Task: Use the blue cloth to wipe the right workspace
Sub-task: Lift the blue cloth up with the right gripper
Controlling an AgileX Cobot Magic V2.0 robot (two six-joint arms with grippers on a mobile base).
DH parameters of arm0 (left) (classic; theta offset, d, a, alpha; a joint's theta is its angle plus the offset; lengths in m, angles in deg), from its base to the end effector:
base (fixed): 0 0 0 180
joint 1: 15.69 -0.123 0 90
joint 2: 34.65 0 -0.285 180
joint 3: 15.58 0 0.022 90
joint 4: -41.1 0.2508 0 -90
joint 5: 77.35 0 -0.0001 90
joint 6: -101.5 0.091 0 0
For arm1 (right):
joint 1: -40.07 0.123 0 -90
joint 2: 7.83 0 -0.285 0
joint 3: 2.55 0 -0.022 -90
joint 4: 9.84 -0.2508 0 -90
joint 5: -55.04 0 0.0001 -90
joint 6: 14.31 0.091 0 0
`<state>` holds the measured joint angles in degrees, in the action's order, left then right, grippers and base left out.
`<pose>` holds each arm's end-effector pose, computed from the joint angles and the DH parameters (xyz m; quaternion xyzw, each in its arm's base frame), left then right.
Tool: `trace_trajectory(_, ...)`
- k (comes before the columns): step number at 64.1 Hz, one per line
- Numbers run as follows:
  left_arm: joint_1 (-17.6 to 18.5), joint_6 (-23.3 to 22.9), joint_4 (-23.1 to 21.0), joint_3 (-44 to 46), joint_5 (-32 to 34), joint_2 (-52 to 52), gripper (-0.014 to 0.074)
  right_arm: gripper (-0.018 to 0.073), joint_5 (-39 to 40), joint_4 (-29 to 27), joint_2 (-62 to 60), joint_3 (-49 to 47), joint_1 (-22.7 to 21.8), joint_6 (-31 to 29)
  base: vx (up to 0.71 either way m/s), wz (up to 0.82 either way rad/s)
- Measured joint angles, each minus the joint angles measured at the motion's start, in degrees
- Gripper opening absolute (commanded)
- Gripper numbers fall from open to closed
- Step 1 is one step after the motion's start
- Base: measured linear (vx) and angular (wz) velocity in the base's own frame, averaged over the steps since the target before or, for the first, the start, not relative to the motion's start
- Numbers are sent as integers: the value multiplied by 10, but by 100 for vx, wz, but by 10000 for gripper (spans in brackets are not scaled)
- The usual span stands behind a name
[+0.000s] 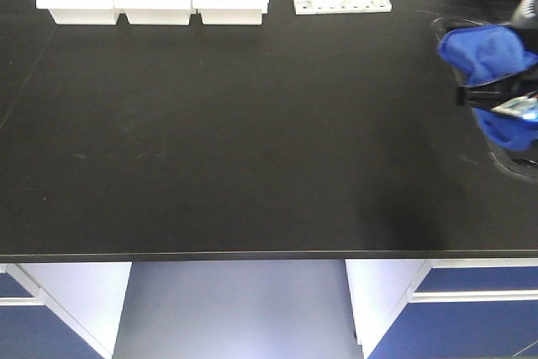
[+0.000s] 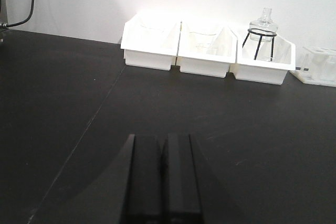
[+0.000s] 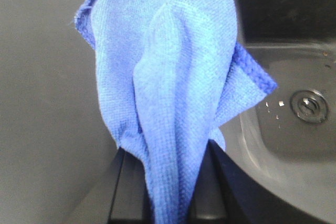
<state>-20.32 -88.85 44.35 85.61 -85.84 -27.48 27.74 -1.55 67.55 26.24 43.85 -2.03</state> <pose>0.0563 0.0053 0.1909 -0.0781 0.7299 -0.0118 0.6790 0.2447 0.0101 0.2988 0.0226 0.9101 0.0012 0.4138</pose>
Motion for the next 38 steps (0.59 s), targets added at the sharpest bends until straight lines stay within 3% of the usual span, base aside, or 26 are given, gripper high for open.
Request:
trace_trajectory(7, 0, 0, 0, 0, 0, 0, -6, -8, -49, -13, -53, 3, 0, -11, 0, 0)
trace_trajectory(38, 0, 0, 0, 0, 0, 0, -6, -8, -98, -14, -247, 83, 0, -41, 0, 0)
